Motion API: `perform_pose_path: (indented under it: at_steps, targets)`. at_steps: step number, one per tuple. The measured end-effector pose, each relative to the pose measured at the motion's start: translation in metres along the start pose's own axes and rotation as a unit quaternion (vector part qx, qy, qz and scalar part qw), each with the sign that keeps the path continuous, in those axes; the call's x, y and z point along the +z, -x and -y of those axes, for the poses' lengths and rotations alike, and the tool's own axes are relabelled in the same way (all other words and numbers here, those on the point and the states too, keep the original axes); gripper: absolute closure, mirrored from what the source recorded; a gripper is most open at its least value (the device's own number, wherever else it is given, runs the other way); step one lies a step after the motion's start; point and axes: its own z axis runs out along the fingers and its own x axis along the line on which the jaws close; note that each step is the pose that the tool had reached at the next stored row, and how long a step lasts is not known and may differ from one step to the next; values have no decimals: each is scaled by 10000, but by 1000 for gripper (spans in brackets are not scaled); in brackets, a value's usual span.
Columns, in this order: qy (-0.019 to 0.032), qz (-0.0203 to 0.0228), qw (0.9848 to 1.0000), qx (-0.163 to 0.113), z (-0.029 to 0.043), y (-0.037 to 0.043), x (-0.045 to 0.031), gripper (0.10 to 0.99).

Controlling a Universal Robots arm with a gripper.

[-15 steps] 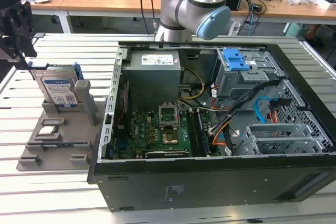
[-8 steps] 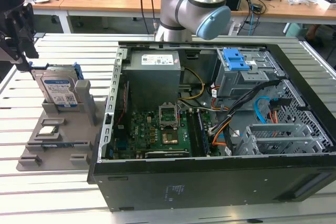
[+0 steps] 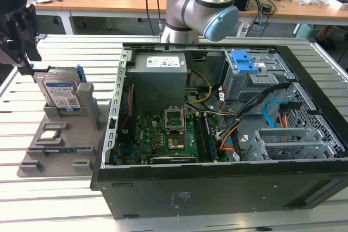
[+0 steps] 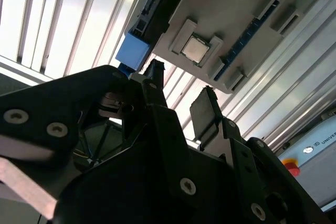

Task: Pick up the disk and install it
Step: 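Pick up the disk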

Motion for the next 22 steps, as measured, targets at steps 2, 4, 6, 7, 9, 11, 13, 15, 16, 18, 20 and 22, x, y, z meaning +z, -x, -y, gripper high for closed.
perform_pose_path:
  at_steps: [2,4,6,7,9,11,13,15,16,18,20,22]
  targets:
    - [0,0,10000,0,7,0,8,608]
    - [0,0,10000,0,17,0,20,608]
    - [0,0,10000,0,25,0,31,608]
    - [0,0,10000,0,29,0,35,608]
    - [1,-1,10000,0,40,0,56,608]
    - [0,0,10000,0,60,1,79,608]
    - [-1,0,10000,0,77,3,109,608]
    - [0,0,10000,0,90,5,135,608]
    - [1,0,10000,1,97,16,148,608]
    - [1,0,10000,0,101,51,157,608]
    - [0,0,10000,0,102,97,170,608]
    - [0,0,10000,1,102,158,197,608]
